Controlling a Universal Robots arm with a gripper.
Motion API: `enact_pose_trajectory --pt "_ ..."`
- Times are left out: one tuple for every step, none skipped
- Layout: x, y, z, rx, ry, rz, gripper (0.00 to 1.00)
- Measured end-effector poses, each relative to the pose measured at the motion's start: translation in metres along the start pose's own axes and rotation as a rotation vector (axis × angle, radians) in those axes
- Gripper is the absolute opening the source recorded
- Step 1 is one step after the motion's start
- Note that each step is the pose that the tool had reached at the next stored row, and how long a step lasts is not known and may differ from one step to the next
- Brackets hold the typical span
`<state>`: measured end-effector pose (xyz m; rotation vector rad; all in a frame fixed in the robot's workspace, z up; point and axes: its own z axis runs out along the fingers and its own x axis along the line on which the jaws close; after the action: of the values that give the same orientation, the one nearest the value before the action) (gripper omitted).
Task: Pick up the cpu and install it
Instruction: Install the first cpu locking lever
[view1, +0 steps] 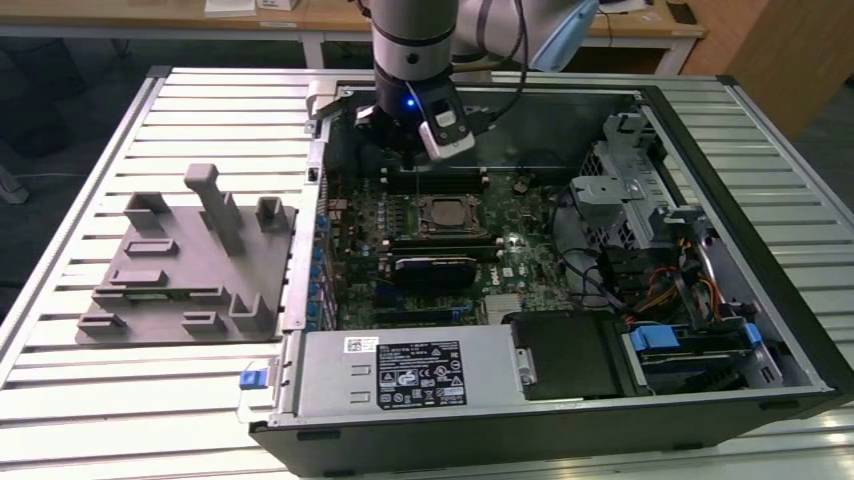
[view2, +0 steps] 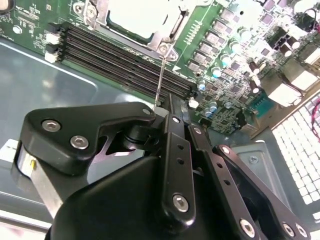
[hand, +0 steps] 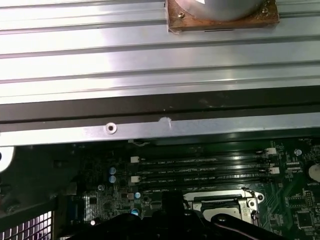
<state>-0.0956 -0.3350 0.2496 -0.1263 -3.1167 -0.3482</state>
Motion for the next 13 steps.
enact_pose_trajectory --pt "-0.0010 0.0002 0.0001 0.0019 -0.0002 0.000 0.11" --pt "-0.0018 0.0003 0.0001 0.0041 -0.0003 0.000 0.11" --pt "-0.0028 0.0005 0.0001 0.0066 -0.0005 0.000 0.11" --pt "-0.0040 0.0007 0.0002 0.0091 -0.0008 0.000 0.11" --pt "-0.0049 0.0008 0.0002 0.0120 -0.0010 0.000 0.11" --pt "-0.0057 0.0009 0.0002 0.0154 -0.0013 0.001 0.11" --pt "-0.0070 0.0010 0.0002 0.0183 -0.0016 0.001 0.11" --pt "-0.0080 0.0011 0.0003 0.0219 -0.0020 0.001 0.11" --pt "-0.0088 0.0011 0.0002 0.0253 -0.0024 0.002 0.11" --pt "-0.0094 0.0012 0.0002 0.0279 -0.0026 0.002 0.11" --pt "-0.0094 0.0012 0.0002 0.0284 -0.0027 0.002 0.11" --pt "-0.0094 0.0012 0.0002 0.0284 -0.0027 0.002 0.11" --pt "-0.0095 0.0012 0.0002 0.0284 -0.0027 0.002 0.11"
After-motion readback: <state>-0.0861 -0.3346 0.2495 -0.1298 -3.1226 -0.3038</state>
